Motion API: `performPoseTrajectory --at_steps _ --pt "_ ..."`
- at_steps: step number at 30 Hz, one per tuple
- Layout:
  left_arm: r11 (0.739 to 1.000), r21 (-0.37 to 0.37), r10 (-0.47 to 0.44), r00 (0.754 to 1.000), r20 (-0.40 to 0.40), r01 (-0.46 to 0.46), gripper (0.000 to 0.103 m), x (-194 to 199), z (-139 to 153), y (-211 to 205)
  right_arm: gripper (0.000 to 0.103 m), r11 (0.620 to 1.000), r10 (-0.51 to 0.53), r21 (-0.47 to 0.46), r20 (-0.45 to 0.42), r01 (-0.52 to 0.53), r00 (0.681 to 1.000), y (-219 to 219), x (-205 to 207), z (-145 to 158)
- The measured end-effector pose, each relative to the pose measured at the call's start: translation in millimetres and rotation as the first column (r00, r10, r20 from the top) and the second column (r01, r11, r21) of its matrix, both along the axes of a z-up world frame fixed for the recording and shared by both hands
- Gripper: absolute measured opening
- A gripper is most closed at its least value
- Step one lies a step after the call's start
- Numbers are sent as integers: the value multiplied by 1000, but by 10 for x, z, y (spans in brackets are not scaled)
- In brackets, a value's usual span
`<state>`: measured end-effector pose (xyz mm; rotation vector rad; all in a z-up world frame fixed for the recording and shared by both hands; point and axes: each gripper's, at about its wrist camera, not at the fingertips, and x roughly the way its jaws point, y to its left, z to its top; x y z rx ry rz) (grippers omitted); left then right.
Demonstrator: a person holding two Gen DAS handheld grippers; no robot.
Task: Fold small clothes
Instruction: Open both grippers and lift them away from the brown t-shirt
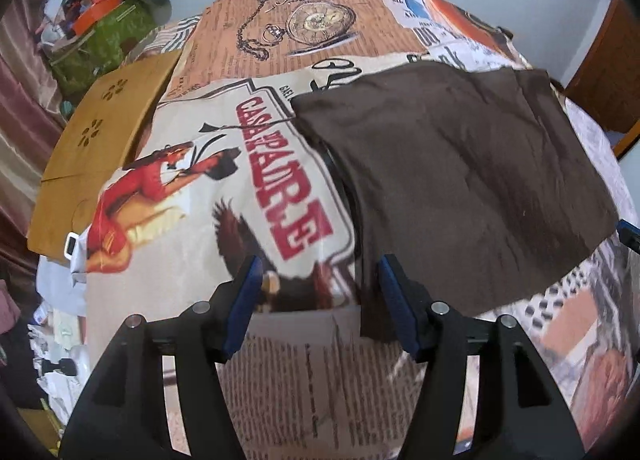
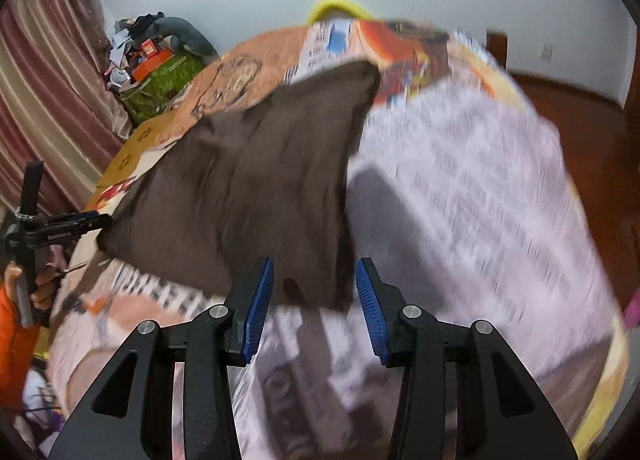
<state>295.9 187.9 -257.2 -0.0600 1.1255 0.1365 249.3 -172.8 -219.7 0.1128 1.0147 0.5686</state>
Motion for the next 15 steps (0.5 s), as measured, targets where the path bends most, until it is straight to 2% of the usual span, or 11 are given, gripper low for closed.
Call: performPoseTrajectory --at_steps 5,7,12,14,15 --pt "999 40 -18 1000 22 17 63 87 153 -46 39 1000 -5 29 -68 7 998 12 -97 -114" --pt "1000 22 -22 999 30 22 73 171 181 -45 39 999 4 50 -88 1 996 48 -86 -142" --pt "999 -46 -15 1000 -8 14 73 264 -7 -90 39 998 -1 57 -93 6 996 184 -27 -201" --pt "1000 -7 -27 999 -19 27 65 257 -123 -169 38 998 -9 68 -96 16 995 203 30 -228" --pt "999 10 -39 999 -30 39 54 253 -168 -203 34 997 -20 72 -94 27 995 204 70 -231"
